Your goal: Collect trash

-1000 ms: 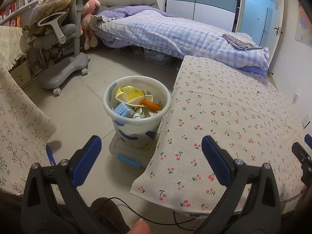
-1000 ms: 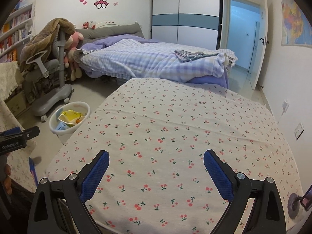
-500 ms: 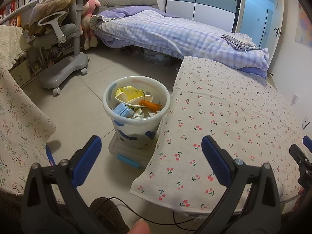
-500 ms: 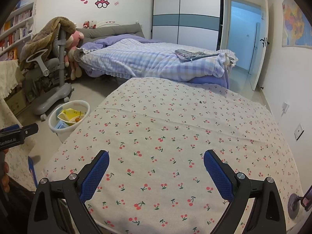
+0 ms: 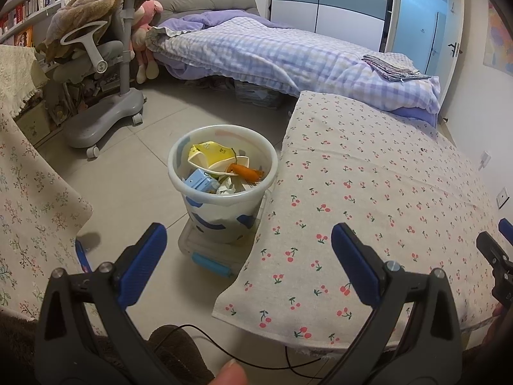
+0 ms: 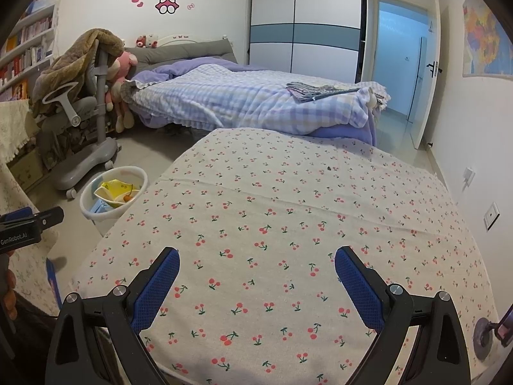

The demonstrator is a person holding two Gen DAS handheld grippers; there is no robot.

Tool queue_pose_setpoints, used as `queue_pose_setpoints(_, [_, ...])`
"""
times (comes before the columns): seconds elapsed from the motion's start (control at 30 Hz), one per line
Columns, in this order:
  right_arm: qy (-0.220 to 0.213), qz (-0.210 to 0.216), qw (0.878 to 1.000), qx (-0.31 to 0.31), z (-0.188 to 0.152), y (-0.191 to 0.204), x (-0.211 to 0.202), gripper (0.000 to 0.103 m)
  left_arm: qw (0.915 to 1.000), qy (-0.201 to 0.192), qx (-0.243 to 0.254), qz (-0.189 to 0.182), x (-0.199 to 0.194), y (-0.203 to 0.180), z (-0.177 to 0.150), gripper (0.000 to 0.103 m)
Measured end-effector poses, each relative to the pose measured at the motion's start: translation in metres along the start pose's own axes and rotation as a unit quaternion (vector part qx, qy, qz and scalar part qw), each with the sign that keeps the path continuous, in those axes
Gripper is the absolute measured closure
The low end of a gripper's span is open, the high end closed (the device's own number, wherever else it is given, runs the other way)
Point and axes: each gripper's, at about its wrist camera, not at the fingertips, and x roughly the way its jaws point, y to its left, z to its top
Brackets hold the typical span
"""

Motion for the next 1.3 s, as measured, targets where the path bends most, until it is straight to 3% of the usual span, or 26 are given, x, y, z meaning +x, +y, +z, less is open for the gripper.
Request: queue_pose_setpoints(1.3, [-0.013,0.003,1.000,0.009,0.0063,0.0083,-0.0037,0.004,0.9996,-0.008,0.027,0.003,-0.0046,-0.0088,-0.0019,0.001])
